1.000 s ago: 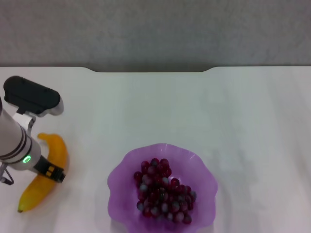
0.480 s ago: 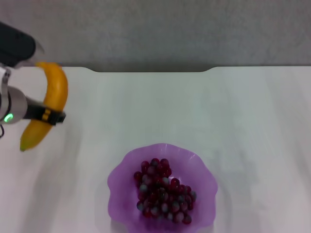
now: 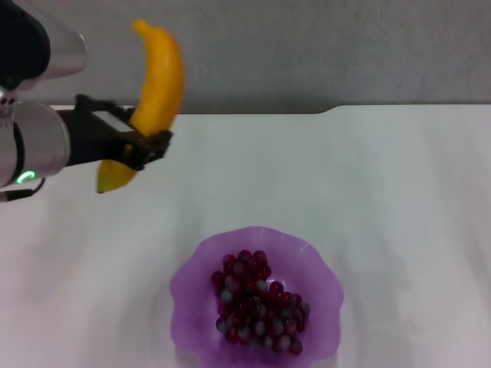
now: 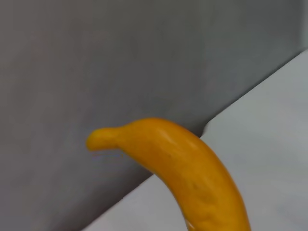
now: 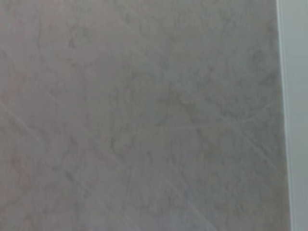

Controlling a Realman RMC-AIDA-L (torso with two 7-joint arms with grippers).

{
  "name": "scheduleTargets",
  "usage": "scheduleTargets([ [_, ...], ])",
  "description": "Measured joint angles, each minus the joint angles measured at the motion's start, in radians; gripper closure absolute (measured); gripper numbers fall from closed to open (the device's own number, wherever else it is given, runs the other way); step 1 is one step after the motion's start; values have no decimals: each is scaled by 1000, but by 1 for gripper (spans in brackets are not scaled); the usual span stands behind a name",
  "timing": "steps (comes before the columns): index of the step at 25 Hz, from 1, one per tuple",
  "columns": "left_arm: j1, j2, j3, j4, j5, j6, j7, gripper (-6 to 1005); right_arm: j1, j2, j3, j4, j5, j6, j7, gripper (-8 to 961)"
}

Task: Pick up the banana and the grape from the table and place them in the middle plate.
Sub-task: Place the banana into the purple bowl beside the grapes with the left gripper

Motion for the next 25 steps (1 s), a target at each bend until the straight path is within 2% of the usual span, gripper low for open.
scheduleTargets([
  [4,65,0,70,-48,-71,60,135,506,-1,0,0,-1,0,0,0,287],
  [6,94,0,133,-55,-75,102,201,506,-1,0,0,-1,0,0,0,287],
  [7,94,0,133,-55,-75,102,201,506,-1,0,0,-1,0,0,0,287],
  [9,109,0,193,-47,-75,127,257,506,-1,0,0,-1,0,0,0,287],
  [18,95,1,341,51,-61,134,330,506,1,0,-2,0,0,0,0,287],
  [25,28,0,422,192,-56,159,342,506,3,0,-3,0,0,0,0,287],
])
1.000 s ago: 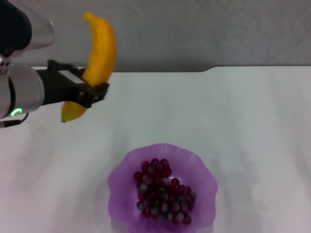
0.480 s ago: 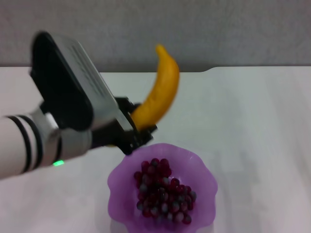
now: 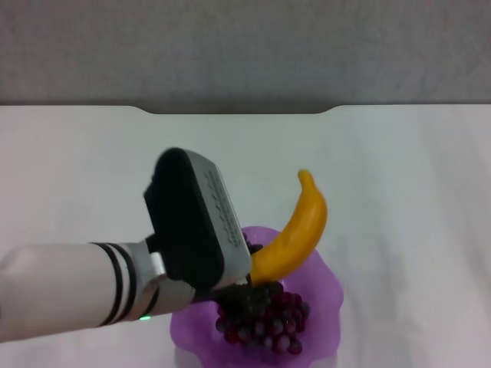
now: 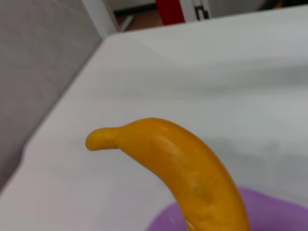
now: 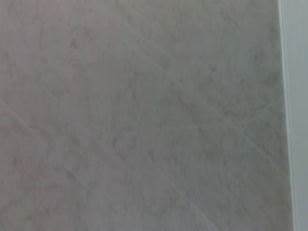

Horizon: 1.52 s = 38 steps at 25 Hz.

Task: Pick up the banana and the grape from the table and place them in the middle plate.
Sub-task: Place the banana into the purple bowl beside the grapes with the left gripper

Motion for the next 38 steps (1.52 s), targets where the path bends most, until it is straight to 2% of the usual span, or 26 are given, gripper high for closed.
scheduleTargets([
  [12,-140,0,85,229,86,-17,-102,507,5,0,0,4,0,0,0,287],
  [15,-170,0,135,266,136,-44,-146,507,5,0,0,4,0,0,0,287],
  [22,-245,-2,182,317,194,-80,-282,507,5,0,-1,2,0,0,0,287],
  [29,-241,-1,183,270,214,-110,-316,508,6,0,-1,5,0,0,0,287],
  [33,-207,-1,190,195,314,-117,-366,459,6,0,-1,5,0,0,0,287],
  [38,-200,-1,194,165,357,-140,-391,399,6,0,-1,5,0,0,0,287],
])
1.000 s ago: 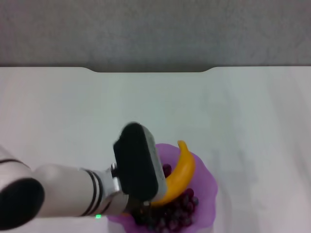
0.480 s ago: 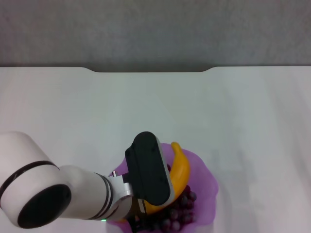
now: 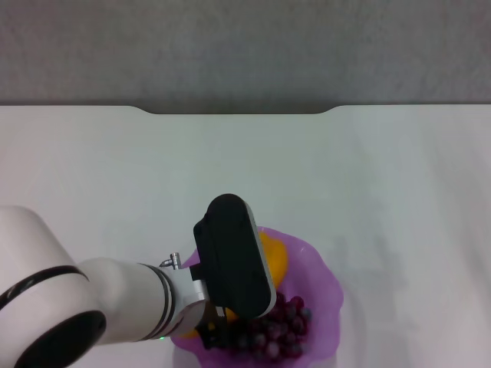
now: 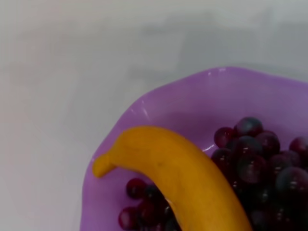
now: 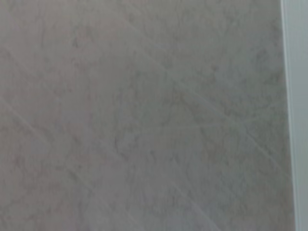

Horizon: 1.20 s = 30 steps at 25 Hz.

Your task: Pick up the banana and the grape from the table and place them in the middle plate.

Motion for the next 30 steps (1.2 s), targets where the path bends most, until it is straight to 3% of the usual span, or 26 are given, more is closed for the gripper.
scheduleTargets([
  [7,-8,0,0,-24,1,-48,-7,314,0,0,0,-1,0,0,0,287],
  [12,-9,0,-1,-83,2,-113,-4,109,0,0,-1,0,0,0,0,287],
  [23,2,8,-7,-214,6,-150,12,111,0,-2,-1,1,0,0,0,287],
  [30,18,8,-82,-245,6,-60,41,112,0,-2,-2,2,0,0,0,287],
])
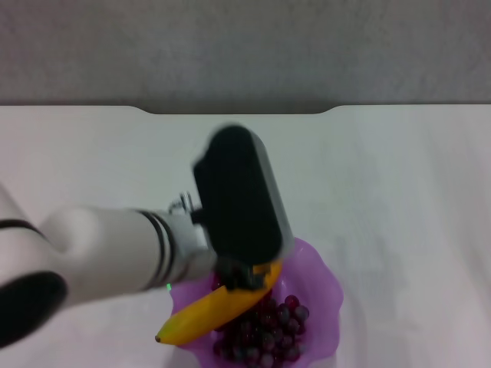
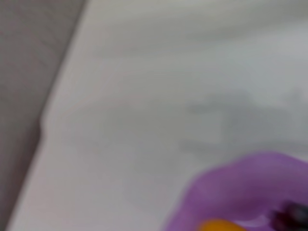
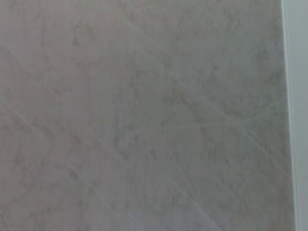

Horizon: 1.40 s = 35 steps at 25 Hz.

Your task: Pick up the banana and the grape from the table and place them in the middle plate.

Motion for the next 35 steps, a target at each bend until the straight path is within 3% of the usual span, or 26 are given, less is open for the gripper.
scheduleTargets([
  [3,39,-2,-53,-9,0,94,3,112,0,0,0,1,0,0,0,287],
  [6,114,-5,-128,-9,-1,300,3,113,5,0,0,4,0,0,0,287],
  [8,131,-6,-138,-5,-2,354,3,113,8,0,-1,6,0,0,0,287],
  [9,170,-7,-155,14,-3,490,3,113,14,0,-1,11,0,0,0,287],
  [10,170,-7,-155,14,-3,490,3,113,14,0,-1,11,0,0,0,287],
  [11,212,-7,-166,53,-5,672,0,114,20,1,-2,16,0,0,0,287],
  [12,212,-7,-166,53,-5,672,0,114,20,1,-2,16,0,0,0,287],
  [18,286,-7,-175,226,-40,1140,-10,115,25,2,-3,20,0,0,0,287],
  [23,297,-2,-182,356,-189,1426,-23,115,30,2,-5,24,0,-5,16,287],
  [26,293,14,-201,393,-258,1469,-82,115,43,1,-5,45,0,-10,44,287],
  [28,286,41,-210,414,-257,1476,-175,115,54,0,-5,63,0,-16,52,287],
  [29,281,70,-212,431,-252,1490,-259,115,61,0,-4,78,0,-28,52,287],
  [30,281,70,-212,431,-252,1490,-259,115,77,0,-8,116,0,-68,53,287],
  [34,268,134,-205,514,-226,1587,-459,115,107,0,-33,213,-3,-190,61,287],
  [35,268,134,-205,514,-226,1587,-459,115,115,0,-38,237,-4,-219,62,287],
])
